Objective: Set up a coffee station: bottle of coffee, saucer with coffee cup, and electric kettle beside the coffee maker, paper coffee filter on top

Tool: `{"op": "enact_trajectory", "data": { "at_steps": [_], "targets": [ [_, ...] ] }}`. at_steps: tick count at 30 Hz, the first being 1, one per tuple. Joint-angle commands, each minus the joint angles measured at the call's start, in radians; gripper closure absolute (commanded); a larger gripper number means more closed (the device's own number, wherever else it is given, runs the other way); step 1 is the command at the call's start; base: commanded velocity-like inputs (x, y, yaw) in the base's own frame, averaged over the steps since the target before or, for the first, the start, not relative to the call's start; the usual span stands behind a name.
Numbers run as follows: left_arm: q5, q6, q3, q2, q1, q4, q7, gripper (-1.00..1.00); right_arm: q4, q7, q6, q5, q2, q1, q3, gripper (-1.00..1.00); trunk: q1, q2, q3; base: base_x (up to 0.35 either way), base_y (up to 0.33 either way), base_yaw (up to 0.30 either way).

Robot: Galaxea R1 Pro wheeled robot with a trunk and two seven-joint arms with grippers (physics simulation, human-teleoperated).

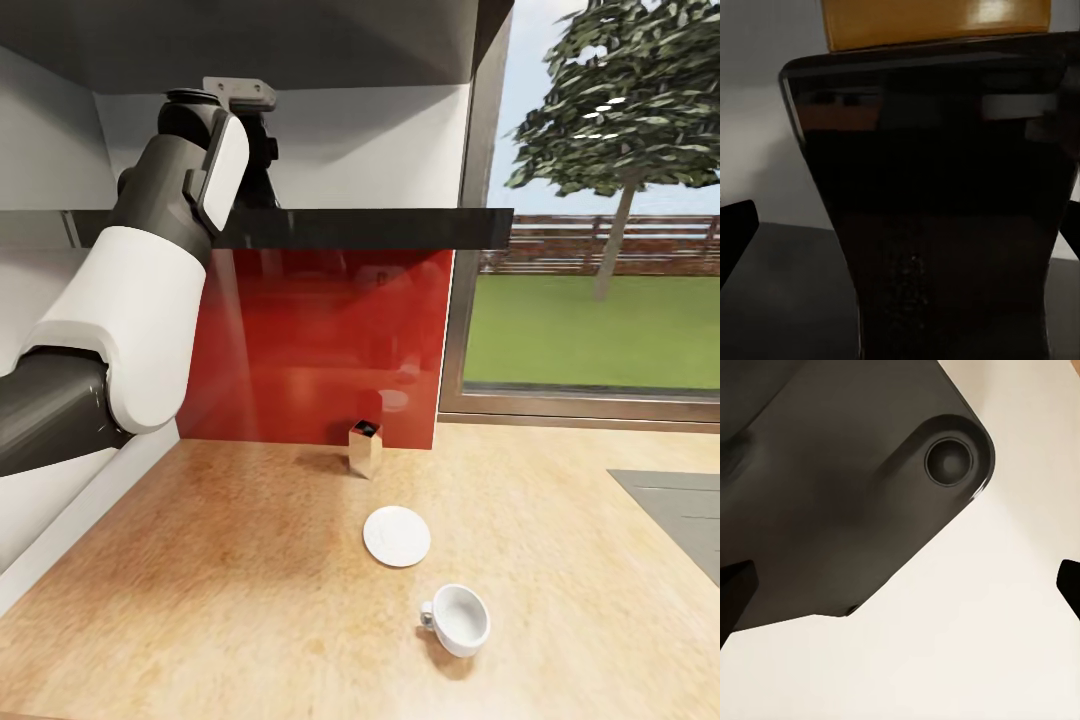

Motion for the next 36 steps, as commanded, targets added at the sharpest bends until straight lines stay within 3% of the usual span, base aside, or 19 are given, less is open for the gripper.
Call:
{"op": "enact_trajectory", "data": {
  "at_steps": [1,36],
  "targets": [
    [-0.002,0.005,0.000,0.000,-0.001,-0.001,0.002,-1.00,0.001,0.000,-0.005,-0.001,0.000,0.000,0.002,-1.00,0.000,-0.001,-0.001,0.000,0.000,0.000],
    [0.002,0.006,0.000,0.000,-0.001,0.000,-0.010,-1.00,0.001,0.000,-0.005,-0.001,0.000,0.000,0.002,-1.00,0.000,-0.001,-0.001,0.018,0.000,0.000]
  ]
}}
